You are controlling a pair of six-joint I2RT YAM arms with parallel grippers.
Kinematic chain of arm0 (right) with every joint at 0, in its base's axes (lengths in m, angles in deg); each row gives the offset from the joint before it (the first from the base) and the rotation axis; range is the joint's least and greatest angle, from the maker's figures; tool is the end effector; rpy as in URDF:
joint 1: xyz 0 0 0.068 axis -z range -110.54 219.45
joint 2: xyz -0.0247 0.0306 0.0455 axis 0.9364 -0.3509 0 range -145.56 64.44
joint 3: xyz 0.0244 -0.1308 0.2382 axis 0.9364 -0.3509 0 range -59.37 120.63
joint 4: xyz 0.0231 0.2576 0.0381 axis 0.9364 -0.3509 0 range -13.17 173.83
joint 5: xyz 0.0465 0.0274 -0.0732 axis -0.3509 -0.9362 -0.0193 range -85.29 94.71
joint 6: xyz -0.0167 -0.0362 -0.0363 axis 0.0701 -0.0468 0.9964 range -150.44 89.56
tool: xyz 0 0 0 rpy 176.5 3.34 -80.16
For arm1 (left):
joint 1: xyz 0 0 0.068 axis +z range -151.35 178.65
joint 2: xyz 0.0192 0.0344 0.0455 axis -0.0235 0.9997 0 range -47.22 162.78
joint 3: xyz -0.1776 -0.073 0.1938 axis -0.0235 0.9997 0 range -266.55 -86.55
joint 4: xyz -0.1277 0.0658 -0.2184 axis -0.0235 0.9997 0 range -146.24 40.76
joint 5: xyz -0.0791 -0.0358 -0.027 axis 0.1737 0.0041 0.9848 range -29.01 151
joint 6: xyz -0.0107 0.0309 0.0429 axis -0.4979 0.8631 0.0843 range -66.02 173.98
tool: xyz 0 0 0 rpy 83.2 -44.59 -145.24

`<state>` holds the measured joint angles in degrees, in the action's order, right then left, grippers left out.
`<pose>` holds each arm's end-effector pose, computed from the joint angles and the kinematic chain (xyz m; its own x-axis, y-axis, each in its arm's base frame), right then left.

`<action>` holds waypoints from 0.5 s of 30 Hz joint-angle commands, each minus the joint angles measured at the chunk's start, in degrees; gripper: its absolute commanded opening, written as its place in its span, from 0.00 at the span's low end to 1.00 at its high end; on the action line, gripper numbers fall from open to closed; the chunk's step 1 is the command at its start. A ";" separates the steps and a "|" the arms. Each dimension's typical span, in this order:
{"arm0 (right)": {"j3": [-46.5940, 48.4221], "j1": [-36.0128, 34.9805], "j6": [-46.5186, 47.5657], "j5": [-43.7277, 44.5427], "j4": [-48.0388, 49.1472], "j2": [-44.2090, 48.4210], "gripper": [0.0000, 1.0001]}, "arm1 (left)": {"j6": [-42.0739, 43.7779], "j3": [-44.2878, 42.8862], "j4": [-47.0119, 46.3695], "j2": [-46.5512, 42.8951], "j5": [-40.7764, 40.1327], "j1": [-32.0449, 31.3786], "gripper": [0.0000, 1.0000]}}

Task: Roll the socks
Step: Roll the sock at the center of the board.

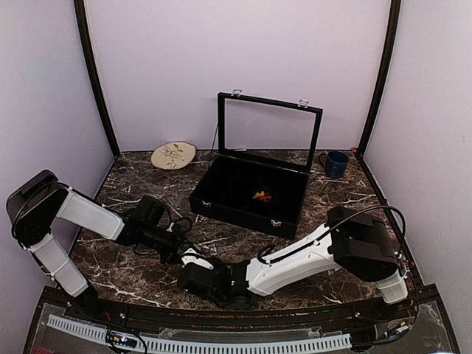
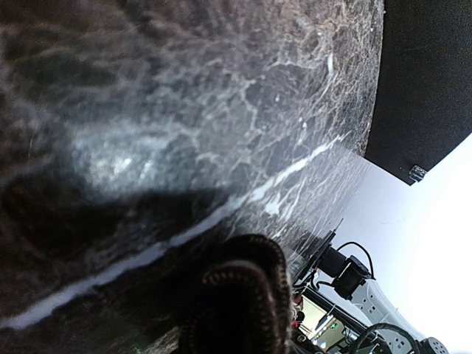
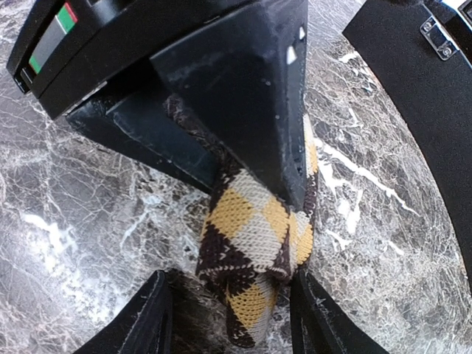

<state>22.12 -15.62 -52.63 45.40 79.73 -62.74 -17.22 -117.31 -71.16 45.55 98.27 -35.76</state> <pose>0.0626 0.4552 0.1134 -0.3323 -0.5215 -0.7859 -0.6412 0.7360 -0.2172 0.2109 -0.1706 0.1141 -0.9425 -0.2674 0.2004 -0.3174 0.5284 -0.7874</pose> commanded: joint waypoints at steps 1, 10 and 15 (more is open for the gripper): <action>1.57 -0.01 -1.21 0.54 -2.80 0.66 0.52 | 1.18 -0.14 9.27 1.15 -3.89 -0.49 0.00; 12.12 2.28 -6.33 0.49 -12.52 -4.01 0.52 | 1.14 -0.06 11.01 -1.38 -3.99 -0.48 0.00; 11.22 3.94 -9.89 -2.07 -12.42 -2.74 0.53 | 1.46 -0.73 11.72 -2.05 -4.01 -0.48 0.00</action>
<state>33.22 -13.11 -58.32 44.85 69.37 -65.34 -16.26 -118.77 -66.07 44.31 97.14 -36.00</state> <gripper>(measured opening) 0.527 0.163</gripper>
